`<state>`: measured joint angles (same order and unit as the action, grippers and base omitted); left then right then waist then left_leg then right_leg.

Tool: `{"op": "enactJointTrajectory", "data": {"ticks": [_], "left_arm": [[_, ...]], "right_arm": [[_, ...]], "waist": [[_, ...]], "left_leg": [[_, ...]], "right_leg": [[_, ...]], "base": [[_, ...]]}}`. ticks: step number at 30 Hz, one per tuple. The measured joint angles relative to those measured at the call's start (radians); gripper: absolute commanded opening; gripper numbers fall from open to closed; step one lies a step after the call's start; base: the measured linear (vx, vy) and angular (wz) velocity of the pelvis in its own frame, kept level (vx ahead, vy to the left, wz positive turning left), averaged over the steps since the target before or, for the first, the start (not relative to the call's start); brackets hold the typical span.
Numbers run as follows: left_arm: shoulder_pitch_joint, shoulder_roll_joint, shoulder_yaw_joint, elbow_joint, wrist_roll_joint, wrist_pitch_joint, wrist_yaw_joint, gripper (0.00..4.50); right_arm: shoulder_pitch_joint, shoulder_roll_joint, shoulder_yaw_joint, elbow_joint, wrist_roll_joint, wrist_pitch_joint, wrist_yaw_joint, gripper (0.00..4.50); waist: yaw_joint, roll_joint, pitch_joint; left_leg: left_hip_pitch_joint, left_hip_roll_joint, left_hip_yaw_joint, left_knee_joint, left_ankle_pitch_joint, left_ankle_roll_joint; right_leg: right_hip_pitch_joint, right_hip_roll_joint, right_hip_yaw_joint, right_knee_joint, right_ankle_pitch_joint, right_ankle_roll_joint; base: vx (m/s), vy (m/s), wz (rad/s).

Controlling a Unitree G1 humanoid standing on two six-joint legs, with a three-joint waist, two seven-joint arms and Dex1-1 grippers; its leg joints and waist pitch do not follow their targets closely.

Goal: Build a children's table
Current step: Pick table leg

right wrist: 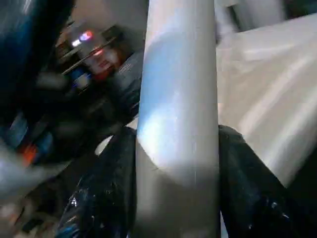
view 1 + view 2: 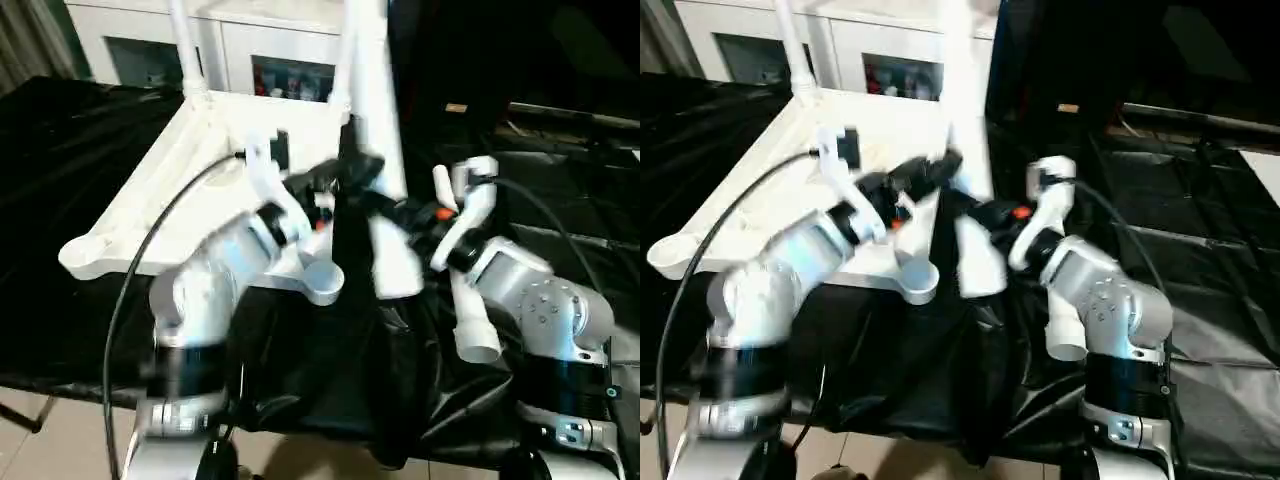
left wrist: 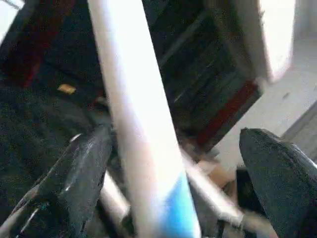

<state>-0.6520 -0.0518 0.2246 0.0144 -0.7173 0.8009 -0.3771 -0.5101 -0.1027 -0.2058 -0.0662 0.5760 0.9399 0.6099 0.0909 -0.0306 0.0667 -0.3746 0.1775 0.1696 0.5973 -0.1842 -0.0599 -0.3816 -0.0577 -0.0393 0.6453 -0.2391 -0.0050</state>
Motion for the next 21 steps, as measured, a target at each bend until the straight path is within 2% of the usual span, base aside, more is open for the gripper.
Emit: {"op": "enactJointTrajectory", "data": {"ticks": [5, 8, 9, 12, 15, 21], "left_arm": [[-0.016, -0.003, 0.047, 0.000, -0.071, 0.060, 0.002, 4.50], [-0.013, 0.010, 0.050, -0.006, -0.085, 0.099, 0.019, 4.50], [-0.012, 0.014, 0.047, -0.007, -0.082, 0.104, 0.028, 4.22], [-0.013, 0.026, 0.034, -0.007, -0.045, 0.107, 0.078, 4.16], [-0.014, 0.017, 0.039, -0.006, -0.036, 0.108, 0.121, 3.95], [-0.028, -0.008, 0.064, 0.007, -0.032, 0.092, 0.192, 3.35]], "right_arm": [[0.005, -0.006, 0.036, -0.037, 0.010, -0.005, 0.014, 1.82], [0.030, -0.020, 0.071, -0.055, 0.011, -0.012, 0.033, 1.82], [0.037, -0.020, 0.083, -0.055, 0.010, -0.014, 0.036, 1.82], [0.045, -0.026, 0.132, -0.056, -0.039, -0.072, 0.030, 1.82], [0.045, -0.039, 0.198, -0.073, -0.130, -0.159, 0.002, 1.82], [0.038, 0.011, 0.275, -0.079, -0.237, -0.271, -0.095, 1.81]], "waist": [[0.006, 0.000, 0.000], [0.011, 0.000, 0.000], [0.011, 0.001, 0.000], [0.011, 0.003, 0.001], [0.011, 0.003, 0.001], [0.010, 0.004, 0.001]], "left_leg": [[0.000, 0.000, 0.000, 0.001, 0.000, 0.000], [0.000, 0.000, 0.000, 0.001, 0.000, 0.000], [0.000, 0.000, 0.000, 0.001, 0.000, 0.000], [0.000, 0.000, 0.000, 0.001, 0.001, 0.000], [0.000, 0.000, 0.000, 0.001, 0.001, -0.001], [0.000, 0.000, -0.001, 0.001, 0.001, -0.001]], "right_leg": [[0.000, 0.000, 0.000, 0.000, 0.000, 0.000], [0.000, 0.000, 0.000, 0.000, 0.000, 0.000], [0.000, 0.000, 0.000, 0.000, 0.000, 0.000], [0.000, 0.000, 0.000, 0.000, 0.001, 0.001], [0.000, 0.000, 0.000, 0.000, 0.002, 0.001], [0.000, 0.000, 0.000, 0.000, 0.002, 0.001]], "base": [[0.000, 0.000, 0.00], [0.000, 0.000, 0.00], [0.000, 0.000, 0.00], [0.000, 0.000, 0.00], [0.000, 0.000, 0.00], [0.000, 0.000, 0.00]]}}
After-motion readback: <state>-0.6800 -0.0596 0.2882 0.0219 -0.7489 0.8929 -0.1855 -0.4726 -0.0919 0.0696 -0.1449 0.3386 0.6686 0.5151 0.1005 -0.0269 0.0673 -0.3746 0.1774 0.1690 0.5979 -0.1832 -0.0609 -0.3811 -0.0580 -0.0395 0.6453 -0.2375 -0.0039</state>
